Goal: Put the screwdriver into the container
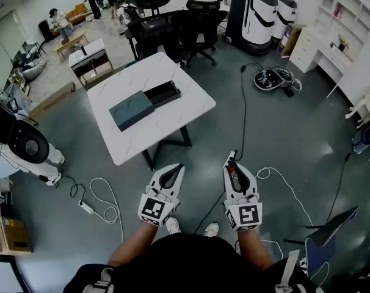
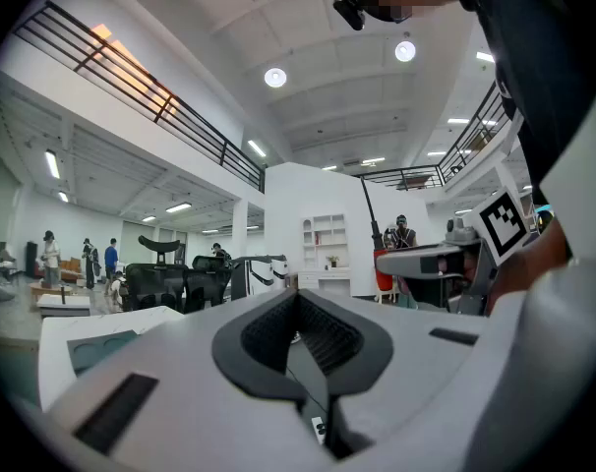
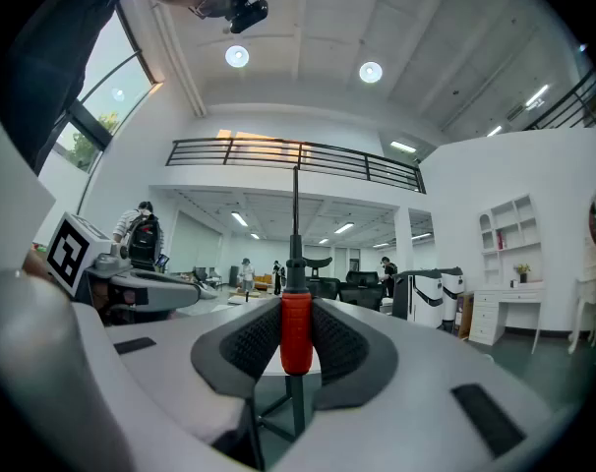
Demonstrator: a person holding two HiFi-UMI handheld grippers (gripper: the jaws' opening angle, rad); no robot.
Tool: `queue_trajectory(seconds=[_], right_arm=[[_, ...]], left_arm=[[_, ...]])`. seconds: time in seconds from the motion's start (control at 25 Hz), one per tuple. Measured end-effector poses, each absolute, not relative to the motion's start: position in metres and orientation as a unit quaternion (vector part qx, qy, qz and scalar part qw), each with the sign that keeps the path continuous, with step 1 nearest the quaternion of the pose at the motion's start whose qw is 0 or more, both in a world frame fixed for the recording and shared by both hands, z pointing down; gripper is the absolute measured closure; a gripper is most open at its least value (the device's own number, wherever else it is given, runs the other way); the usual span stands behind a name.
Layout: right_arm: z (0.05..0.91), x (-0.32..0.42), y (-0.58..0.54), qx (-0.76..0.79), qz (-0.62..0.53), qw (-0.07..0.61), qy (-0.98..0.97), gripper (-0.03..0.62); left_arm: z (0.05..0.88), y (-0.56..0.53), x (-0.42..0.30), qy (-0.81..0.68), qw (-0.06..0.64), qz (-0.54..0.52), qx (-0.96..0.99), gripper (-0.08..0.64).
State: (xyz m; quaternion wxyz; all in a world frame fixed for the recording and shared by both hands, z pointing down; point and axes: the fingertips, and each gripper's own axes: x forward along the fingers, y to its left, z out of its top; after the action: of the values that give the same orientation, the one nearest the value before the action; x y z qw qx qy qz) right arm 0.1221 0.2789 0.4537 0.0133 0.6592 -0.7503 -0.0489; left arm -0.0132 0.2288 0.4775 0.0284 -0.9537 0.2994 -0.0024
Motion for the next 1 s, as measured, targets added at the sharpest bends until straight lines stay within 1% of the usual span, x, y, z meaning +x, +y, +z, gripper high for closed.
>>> queue_trajectory(seconds=[0.28, 0.52, 0.64, 0.76, 0.88, 1.0], right_arm=[[0.459, 0.105, 0.273, 0.66, -0.039, 0.024, -0.75, 0.488], [0.458, 0.078, 0.261, 0.663, -0.028, 0.001, -0.748, 0.488], [0.461, 0.062, 0.255, 0.662, -0.025, -0.001, -0.749, 0.488], [0.464, 0.047, 0.25, 0.663, -0.019, 0.0, -0.748, 0.488], [0.465, 0.035, 0.244, 0.662, -0.015, -0.001, -0.749, 0.488], [0.468, 0.029, 0.234, 0.653, -0.015, 0.005, -0.757, 0.488]], left_arm=[[0.481, 0.227, -0.029, 0.293, 0.019, -0.01, -0.956, 0.554], [0.484, 0.218, -0.06, 0.289, 0.024, -0.005, -0.957, 0.554], [0.49, 0.215, -0.078, 0.293, 0.006, -0.009, -0.956, 0.554], [0.494, 0.21, -0.094, 0.291, 0.01, -0.009, -0.957, 0.554], [0.493, 0.204, -0.105, 0.288, 0.031, -0.007, -0.957, 0.554], [0.497, 0.196, -0.111, 0.295, 0.022, -0.008, -0.955, 0.554]])
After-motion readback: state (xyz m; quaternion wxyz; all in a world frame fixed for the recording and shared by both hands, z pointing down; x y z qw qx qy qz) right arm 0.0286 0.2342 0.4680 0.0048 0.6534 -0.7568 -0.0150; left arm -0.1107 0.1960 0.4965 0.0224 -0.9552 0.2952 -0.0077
